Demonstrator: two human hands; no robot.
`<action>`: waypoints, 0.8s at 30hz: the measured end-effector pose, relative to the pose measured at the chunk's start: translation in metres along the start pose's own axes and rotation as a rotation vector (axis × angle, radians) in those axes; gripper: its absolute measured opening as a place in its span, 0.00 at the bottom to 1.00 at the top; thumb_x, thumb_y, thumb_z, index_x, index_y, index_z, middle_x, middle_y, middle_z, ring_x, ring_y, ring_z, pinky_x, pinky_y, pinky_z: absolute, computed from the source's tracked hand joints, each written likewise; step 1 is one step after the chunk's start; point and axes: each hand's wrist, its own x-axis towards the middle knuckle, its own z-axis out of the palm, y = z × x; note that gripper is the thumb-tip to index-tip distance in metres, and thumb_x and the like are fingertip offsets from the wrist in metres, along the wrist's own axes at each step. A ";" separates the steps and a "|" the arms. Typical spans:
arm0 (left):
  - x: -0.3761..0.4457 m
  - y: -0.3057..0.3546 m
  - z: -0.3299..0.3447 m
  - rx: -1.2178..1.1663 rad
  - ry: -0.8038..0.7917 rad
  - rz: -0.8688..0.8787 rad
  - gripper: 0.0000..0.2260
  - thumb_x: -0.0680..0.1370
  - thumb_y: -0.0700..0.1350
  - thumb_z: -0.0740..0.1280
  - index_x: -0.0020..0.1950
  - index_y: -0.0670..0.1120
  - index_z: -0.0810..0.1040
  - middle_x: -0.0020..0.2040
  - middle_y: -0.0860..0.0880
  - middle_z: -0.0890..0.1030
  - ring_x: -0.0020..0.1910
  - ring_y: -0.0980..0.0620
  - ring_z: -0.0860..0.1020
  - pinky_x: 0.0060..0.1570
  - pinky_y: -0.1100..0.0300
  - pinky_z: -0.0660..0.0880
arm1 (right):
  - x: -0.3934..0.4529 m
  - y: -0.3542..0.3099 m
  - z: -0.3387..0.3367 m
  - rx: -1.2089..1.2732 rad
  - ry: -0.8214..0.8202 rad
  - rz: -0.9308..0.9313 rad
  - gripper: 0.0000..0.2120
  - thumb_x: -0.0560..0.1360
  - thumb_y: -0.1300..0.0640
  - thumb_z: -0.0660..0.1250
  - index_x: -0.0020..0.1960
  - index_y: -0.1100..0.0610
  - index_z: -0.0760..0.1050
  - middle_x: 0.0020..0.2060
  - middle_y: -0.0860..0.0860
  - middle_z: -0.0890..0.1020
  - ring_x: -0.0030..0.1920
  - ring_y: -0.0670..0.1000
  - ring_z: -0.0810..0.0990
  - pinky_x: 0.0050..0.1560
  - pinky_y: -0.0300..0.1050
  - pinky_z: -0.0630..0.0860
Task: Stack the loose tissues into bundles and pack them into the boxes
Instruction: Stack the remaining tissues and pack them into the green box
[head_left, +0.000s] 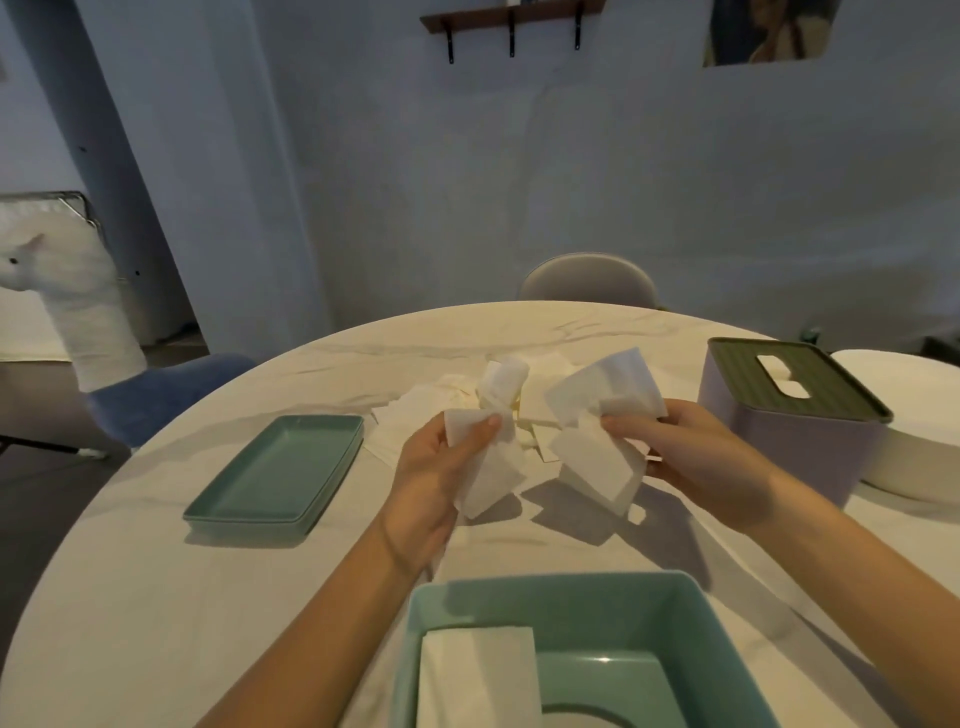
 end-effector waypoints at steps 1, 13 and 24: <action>0.001 0.000 -0.003 -0.003 -0.011 0.031 0.20 0.78 0.45 0.75 0.68 0.40 0.78 0.63 0.36 0.81 0.63 0.32 0.79 0.54 0.32 0.80 | 0.002 0.000 -0.003 0.013 0.003 0.019 0.09 0.80 0.52 0.69 0.58 0.53 0.80 0.50 0.51 0.86 0.55 0.52 0.83 0.60 0.48 0.78; 0.000 0.017 -0.003 0.975 -0.084 0.798 0.12 0.76 0.33 0.68 0.52 0.45 0.86 0.58 0.48 0.81 0.57 0.50 0.79 0.58 0.61 0.78 | -0.008 -0.008 -0.001 0.002 -0.115 -0.045 0.19 0.72 0.40 0.66 0.57 0.50 0.80 0.42 0.48 0.85 0.41 0.46 0.84 0.43 0.38 0.80; -0.013 0.058 -0.023 0.943 -0.456 0.087 0.25 0.76 0.49 0.76 0.69 0.68 0.75 0.73 0.65 0.70 0.65 0.65 0.72 0.63 0.67 0.74 | -0.008 -0.008 -0.001 -0.023 -0.136 -0.010 0.16 0.79 0.43 0.64 0.58 0.52 0.79 0.34 0.43 0.84 0.41 0.46 0.85 0.38 0.35 0.79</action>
